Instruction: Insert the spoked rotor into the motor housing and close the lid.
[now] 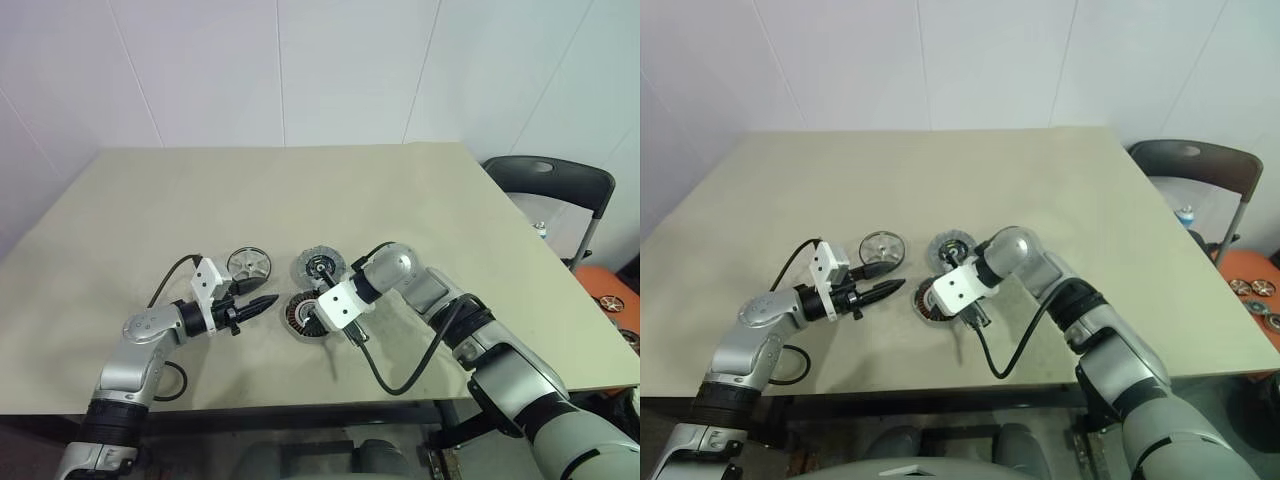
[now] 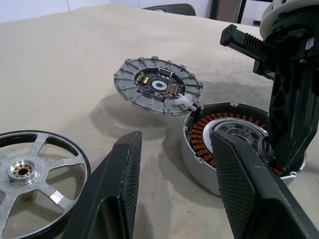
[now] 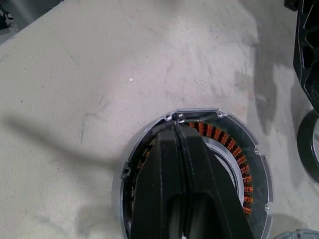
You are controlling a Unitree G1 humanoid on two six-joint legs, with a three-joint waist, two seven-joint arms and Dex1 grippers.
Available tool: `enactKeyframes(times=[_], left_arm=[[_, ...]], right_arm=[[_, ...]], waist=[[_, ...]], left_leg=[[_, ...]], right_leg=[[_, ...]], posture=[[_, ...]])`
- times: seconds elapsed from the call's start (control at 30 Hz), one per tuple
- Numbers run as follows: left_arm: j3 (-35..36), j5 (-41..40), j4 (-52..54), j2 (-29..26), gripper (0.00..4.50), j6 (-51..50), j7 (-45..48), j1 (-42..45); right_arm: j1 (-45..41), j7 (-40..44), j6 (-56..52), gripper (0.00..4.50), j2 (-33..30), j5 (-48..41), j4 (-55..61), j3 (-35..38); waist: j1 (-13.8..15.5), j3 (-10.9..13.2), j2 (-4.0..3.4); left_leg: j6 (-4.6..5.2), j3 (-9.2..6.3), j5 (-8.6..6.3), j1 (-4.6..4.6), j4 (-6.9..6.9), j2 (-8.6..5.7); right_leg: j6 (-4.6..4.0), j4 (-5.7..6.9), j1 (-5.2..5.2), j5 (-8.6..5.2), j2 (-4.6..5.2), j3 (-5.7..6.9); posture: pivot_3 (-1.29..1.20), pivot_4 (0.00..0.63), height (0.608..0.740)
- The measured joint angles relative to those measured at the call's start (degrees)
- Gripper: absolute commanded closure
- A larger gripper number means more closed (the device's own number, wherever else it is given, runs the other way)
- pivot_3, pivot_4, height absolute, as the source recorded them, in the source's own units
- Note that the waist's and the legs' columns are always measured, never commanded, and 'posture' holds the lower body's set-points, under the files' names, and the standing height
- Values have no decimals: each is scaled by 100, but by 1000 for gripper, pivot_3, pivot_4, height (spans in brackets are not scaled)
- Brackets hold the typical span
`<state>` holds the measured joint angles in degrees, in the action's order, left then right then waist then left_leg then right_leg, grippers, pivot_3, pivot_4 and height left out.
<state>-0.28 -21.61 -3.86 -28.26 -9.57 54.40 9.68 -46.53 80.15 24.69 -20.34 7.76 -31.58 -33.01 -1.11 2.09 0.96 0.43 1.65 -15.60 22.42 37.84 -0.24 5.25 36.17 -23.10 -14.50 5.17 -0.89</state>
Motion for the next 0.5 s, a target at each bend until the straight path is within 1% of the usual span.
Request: enactKeyframes(times=[0.5], left_arm=[[-76, 20, 24, 95, 2159, -1, -52, 1]], right_arm=[[-89, -393, 232, 4480, 100, 5, -140, 23]], waist=[[-3, 0, -1]], left_leg=[[-1, 1, 0, 0, -4, 0]], right_leg=[[3, -1, -1, 2, 0, 0]], posture=[[0, 0, 740]])
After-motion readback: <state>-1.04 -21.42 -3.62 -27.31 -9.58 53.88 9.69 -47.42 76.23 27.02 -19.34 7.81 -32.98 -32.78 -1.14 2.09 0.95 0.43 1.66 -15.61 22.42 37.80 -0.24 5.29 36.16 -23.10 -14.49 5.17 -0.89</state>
